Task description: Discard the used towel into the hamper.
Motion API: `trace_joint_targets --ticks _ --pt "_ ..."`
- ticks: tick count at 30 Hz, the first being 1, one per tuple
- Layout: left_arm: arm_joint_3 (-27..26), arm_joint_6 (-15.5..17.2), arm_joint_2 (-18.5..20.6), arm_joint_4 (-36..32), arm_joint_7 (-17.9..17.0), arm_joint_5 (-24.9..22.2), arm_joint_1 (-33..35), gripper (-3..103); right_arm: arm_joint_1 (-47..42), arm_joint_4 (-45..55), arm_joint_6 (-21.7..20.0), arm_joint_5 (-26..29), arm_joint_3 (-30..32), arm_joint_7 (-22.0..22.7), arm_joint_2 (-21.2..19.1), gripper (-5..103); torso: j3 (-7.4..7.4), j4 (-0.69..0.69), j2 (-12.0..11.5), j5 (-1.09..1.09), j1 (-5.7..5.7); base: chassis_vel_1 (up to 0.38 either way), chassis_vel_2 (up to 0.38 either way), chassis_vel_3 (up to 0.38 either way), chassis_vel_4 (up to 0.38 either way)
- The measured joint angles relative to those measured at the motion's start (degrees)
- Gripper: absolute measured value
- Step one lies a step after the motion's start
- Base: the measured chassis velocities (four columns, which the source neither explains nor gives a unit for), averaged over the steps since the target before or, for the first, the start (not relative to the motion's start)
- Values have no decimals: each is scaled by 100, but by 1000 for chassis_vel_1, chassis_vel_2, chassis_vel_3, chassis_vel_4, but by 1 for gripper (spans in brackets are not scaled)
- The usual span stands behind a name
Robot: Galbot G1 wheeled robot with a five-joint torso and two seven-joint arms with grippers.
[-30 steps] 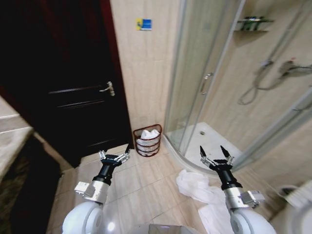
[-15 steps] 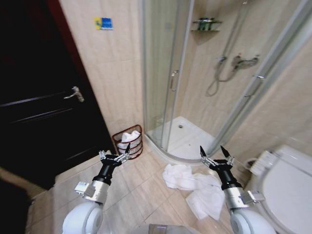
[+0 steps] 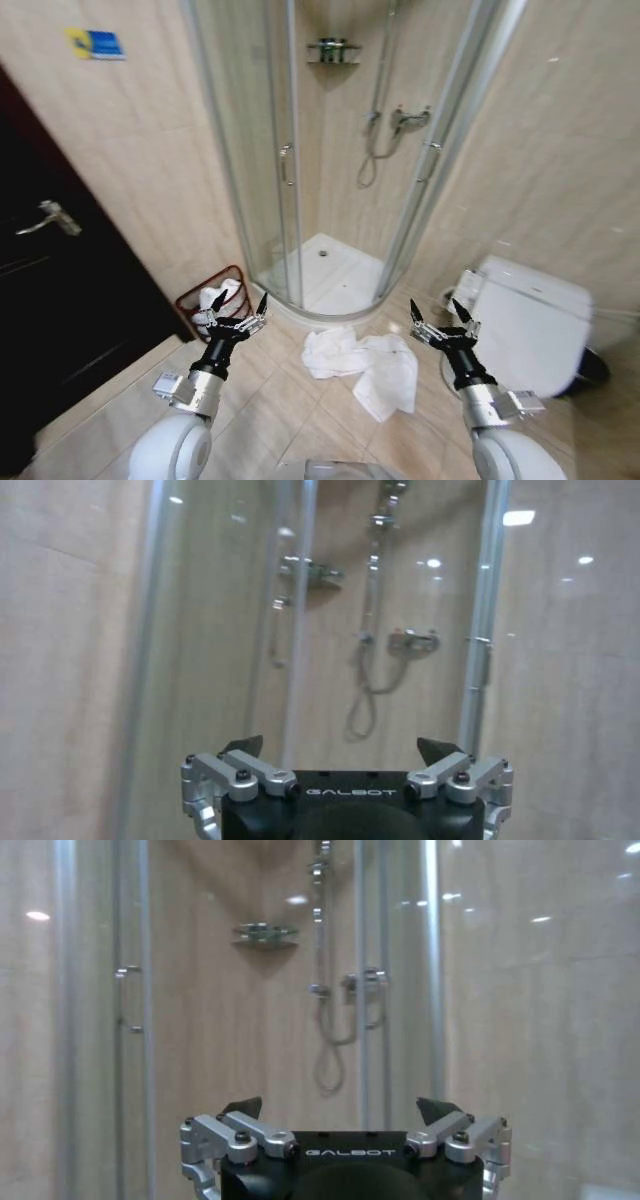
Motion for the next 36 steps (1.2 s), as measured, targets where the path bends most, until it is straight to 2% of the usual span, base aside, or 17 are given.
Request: trace_joint_targets --ticks 9,15,36 --pt "1 0 0 0 0 0 0 100 -1 0 0 0 0 0 0 100 0 -1 0 0 0 -107 -120 -109 -95" --pt "0 0 0 0 0 0 0 100 1 0 0 0 0 0 0 100 0 2 0 0 0 0 0 0 0" --pt "0 0 0 0 0 0 0 100 1 0 0 0 0 0 0 100 -1 1 -2 0 -1 0 0 0 0"
